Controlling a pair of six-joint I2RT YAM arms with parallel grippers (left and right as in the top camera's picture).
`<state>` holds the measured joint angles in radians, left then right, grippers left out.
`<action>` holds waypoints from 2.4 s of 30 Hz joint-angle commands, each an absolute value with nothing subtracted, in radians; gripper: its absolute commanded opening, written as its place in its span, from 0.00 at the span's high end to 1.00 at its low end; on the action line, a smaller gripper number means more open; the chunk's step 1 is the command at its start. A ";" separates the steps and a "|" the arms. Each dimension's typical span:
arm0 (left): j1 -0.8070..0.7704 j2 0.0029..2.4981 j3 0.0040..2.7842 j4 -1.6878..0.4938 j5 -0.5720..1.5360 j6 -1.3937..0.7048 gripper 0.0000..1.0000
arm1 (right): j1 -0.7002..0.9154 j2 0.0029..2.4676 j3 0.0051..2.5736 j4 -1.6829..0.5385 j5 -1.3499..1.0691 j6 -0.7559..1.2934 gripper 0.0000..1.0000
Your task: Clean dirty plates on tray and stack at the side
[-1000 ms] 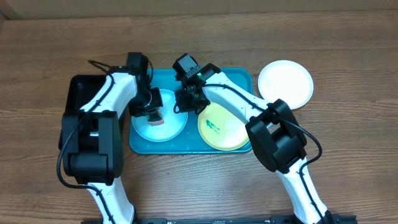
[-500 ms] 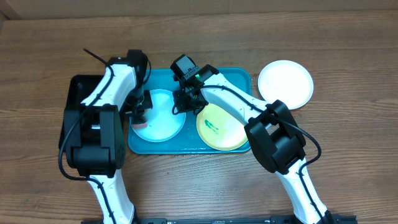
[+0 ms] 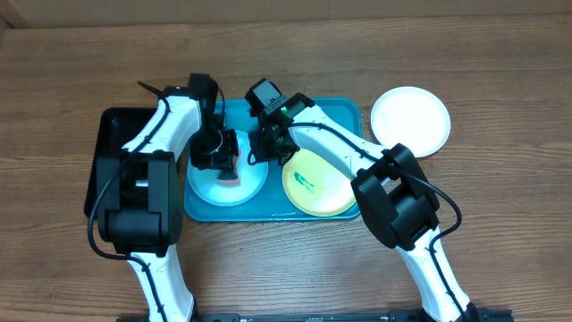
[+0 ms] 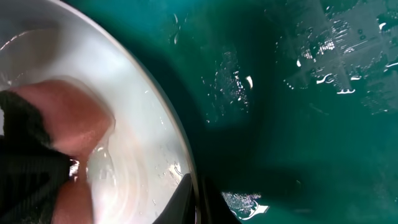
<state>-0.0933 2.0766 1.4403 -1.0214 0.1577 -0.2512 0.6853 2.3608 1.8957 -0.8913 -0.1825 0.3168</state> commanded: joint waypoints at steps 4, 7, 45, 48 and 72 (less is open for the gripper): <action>-0.089 2.101 1.342 -1.058 -0.278 -0.342 0.96 | 0.679 2.366 1.871 -0.899 -0.113 0.319 0.96; -0.089 2.100 1.348 -1.091 -0.439 -0.418 0.96 | 0.679 2.366 1.871 -0.899 -0.113 0.319 0.96; 0.377 1.840 1.662 -1.355 0.082 -0.254 0.96 | 0.781 2.125 2.148 -1.155 0.500 0.095 0.96; 0.406 1.840 1.662 -1.356 0.098 -0.254 0.96 | 0.841 2.077 2.151 -1.163 0.662 0.047 0.96; 0.419 1.840 1.662 -1.362 0.158 -0.254 0.96 | 1.087 2.048 2.151 -1.075 1.213 -0.389 0.96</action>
